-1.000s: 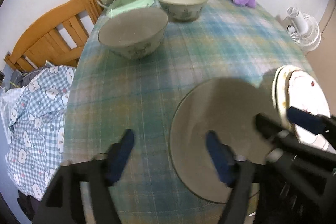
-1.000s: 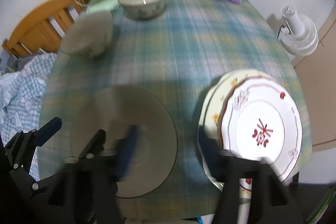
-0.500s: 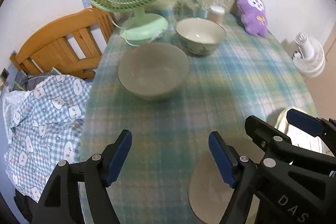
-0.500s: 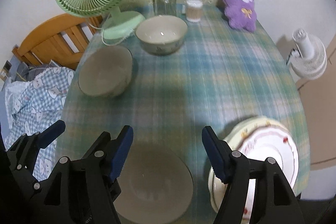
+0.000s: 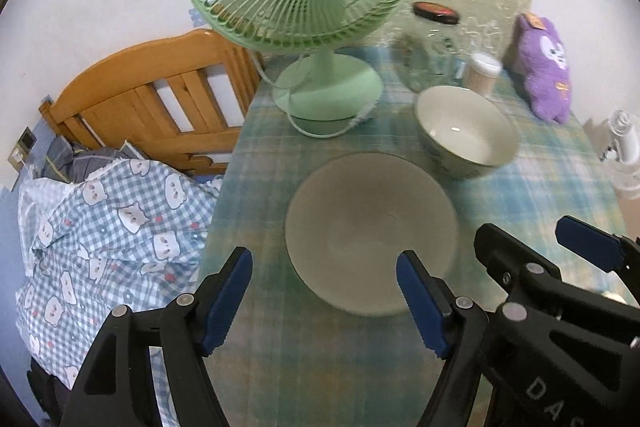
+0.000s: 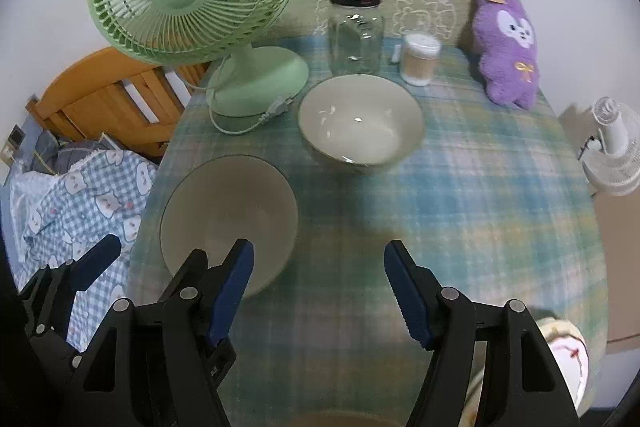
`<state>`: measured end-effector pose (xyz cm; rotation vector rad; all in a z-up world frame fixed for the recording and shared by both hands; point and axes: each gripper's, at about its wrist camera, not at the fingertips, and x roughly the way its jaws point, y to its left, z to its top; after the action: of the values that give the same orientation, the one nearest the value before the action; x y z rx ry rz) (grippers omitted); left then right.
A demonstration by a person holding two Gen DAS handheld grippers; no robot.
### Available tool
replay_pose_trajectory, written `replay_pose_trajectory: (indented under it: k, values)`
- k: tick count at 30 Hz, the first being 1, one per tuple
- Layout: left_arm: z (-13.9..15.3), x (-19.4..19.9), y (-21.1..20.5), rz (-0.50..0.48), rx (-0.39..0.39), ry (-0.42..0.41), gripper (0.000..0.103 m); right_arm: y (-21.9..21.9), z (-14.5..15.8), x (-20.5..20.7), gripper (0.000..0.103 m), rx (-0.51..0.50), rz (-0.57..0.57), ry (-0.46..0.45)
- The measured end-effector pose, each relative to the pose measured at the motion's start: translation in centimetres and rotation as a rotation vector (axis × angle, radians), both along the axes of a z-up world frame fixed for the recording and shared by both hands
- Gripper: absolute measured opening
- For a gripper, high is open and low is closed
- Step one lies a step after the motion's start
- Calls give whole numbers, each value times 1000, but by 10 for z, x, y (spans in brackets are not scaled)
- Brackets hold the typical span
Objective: Organize plates and bowls
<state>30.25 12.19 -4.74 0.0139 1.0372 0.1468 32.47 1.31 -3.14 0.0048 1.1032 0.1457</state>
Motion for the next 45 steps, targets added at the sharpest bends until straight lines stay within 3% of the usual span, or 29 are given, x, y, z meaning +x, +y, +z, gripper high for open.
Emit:
replay_pose_trajectory:
  k: [3,6,12,19,32,45]
  values:
    - [-11,12,7,8,0,17,72,10,-11,14,71,-2,13,11]
    - [-20,22,13,37,45,22,71,16,-22,26,61,5,16,27]
    - [-41,39,23,54,3,56,48,21,-46,46,46,22,-5,79]
    - [-57,47,23,48,-2,89,27,27,-65,58,17,27,7,117]
    - [-56,48,26,21,-12,106,21,31,-61,54,16,-18,35,102]
    - [-18,17,4,-12,-17,68,21,10,-22,16,16,-20,14,60]
